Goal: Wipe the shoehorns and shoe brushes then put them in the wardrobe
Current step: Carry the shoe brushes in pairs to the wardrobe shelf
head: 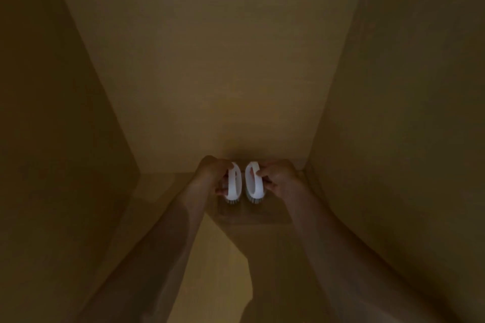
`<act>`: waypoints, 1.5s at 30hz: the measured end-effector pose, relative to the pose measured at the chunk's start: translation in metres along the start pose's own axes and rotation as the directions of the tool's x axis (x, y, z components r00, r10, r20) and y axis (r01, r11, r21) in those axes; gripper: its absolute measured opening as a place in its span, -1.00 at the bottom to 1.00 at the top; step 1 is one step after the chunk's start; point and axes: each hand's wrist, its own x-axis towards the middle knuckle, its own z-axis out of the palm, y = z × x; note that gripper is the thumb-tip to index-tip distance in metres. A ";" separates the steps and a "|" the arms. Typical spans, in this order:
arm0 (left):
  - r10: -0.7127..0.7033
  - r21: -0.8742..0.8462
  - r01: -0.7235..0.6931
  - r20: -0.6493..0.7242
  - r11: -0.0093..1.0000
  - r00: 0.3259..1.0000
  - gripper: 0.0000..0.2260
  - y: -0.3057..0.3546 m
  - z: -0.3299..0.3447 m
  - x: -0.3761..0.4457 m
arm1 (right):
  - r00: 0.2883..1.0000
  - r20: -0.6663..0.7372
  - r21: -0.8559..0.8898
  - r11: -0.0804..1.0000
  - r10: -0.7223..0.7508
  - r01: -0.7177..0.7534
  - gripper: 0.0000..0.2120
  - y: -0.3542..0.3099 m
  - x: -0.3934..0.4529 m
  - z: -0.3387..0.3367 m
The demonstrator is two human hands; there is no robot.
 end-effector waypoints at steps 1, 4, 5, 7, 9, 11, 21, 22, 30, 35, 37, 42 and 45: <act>-0.008 0.006 0.008 -0.001 1.000 1.000 -0.88 -0.001 -0.001 0.004 | 1.000 0.002 0.001 1.000 0.007 -0.007 -0.63 0.002 0.004 0.002; -0.016 0.015 0.016 0.012 1.000 1.000 -0.85 -0.002 -0.003 0.012 | 1.000 0.004 -0.001 1.000 0.019 -0.019 -0.62 0.007 0.015 0.006; -0.012 0.015 0.012 0.022 1.000 1.000 -0.84 -0.002 -0.004 0.014 | 1.000 0.003 0.004 1.000 0.021 -0.021 -0.62 0.008 0.019 0.007; 0.000 0.010 0.000 0.039 1.000 0.999 -0.79 0.000 -0.004 0.017 | 1.000 -0.005 0.016 1.000 0.022 -0.022 -0.62 0.008 0.026 0.006; 0.006 0.020 -0.007 0.062 1.000 0.998 -0.75 0.001 -0.003 0.018 | 0.999 -0.020 0.002 1.000 0.027 -0.027 -0.63 0.008 0.030 0.005; 0.005 0.048 -0.009 0.079 0.999 0.997 -0.74 0.003 -0.001 0.020 | 0.999 -0.034 -0.030 0.999 0.035 -0.036 -0.63 0.007 0.032 0.003; -0.058 0.133 0.047 0.083 0.990 0.995 -0.85 0.017 0.007 0.026 | 0.999 0.017 -0.046 0.998 0.039 -0.038 -0.62 0.012 0.045 0.003; -0.058 0.148 0.045 0.079 0.988 0.995 -0.83 0.018 0.007 0.027 | 0.999 0.023 -0.057 0.998 0.033 -0.032 -0.63 0.012 0.047 0.004; -0.066 0.161 0.058 0.044 0.985 0.997 -0.67 0.015 0.010 0.034 | 0.999 0.030 -0.091 0.995 0.031 -0.028 -0.65 0.012 0.053 0.005; -0.072 0.176 0.063 0.044 0.982 0.996 -0.66 0.015 0.010 0.035 | 1.000 0.011 -0.101 0.995 0.029 -0.028 -0.64 0.013 0.054 0.001; -0.033 0.178 0.025 0.042 0.984 0.999 -0.68 0.013 0.009 0.034 | 1.000 -0.002 -0.113 0.993 0.026 -0.026 -0.65 0.012 0.054 -0.001; -0.016 0.172 0.006 0.058 0.985 0.998 -0.68 0.012 0.007 0.035 | 1.000 -0.010 -0.107 0.994 0.029 -0.030 -0.64 0.010 0.050 -0.001; -0.010 0.155 0.000 0.064 0.988 0.998 -0.69 0.013 0.006 0.034 | 0.999 -0.008 -0.080 0.996 0.032 -0.032 -0.63 0.010 0.048 0.001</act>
